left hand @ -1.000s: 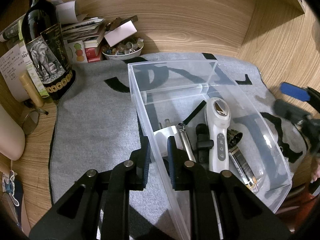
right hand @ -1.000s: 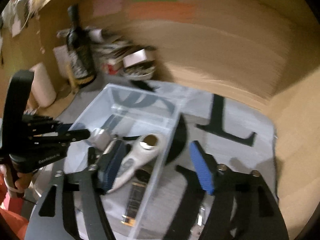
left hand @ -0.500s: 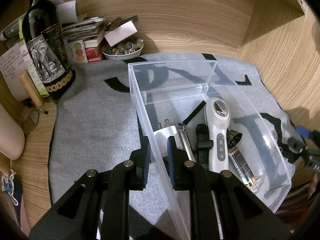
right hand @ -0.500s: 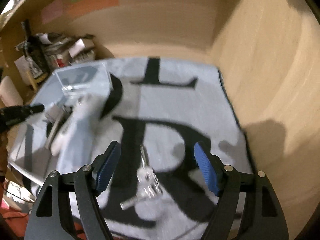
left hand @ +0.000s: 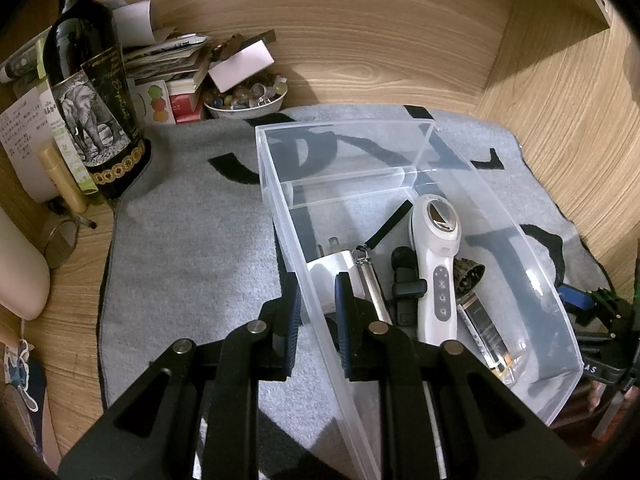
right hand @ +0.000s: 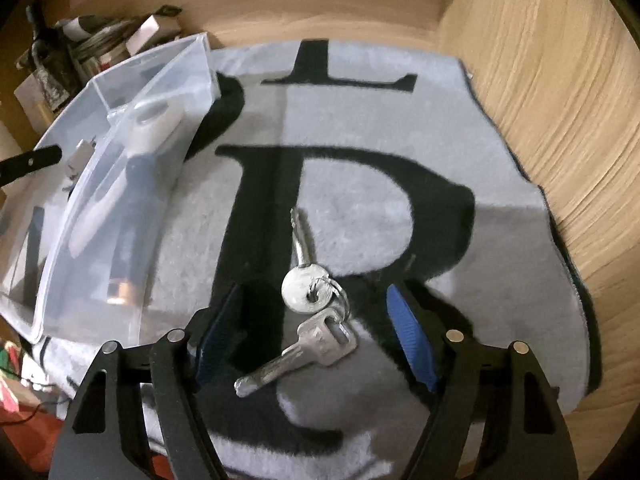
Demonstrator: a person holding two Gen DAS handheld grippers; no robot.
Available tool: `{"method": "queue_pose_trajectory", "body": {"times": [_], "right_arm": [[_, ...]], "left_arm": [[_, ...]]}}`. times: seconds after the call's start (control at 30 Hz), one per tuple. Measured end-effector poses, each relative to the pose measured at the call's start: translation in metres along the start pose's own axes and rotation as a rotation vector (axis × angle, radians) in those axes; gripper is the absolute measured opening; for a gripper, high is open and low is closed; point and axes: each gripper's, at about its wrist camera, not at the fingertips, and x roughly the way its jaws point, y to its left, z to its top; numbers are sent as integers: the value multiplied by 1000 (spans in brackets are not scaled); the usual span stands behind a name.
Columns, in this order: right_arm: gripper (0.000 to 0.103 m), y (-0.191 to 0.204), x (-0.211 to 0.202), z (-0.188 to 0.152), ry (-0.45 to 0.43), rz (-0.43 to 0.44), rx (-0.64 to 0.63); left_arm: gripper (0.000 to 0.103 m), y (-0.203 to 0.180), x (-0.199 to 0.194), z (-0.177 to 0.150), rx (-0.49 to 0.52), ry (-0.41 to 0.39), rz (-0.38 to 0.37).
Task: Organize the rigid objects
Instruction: 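Grasp the silver keys on the mat with the right tool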
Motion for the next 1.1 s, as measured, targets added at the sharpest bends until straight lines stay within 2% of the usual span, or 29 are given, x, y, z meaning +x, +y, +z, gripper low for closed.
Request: {"method": "queue_pose_trajectory", "body": {"times": [0.13,0.17,0.5,0.87,1.1], "right_arm": [[35,-4,-3,-1,-14,1,11],[24,-5,-3,-1,-18,0,15],[23,-6,-8,9,-71,24,51],[23,12,-57,55,-280,56,-21],[23,42,-81,91,-388,156,-103]], "left_arm": [[15,-1,0,-1,-1,-1,-1],[15,-1,0,-1,-2,0,-3],[15,-1,0,-1,-1,-1,-1],[15,-1,0,-1,-2,0,-1],[15,0,0,-1,-3,1,-1]]}}
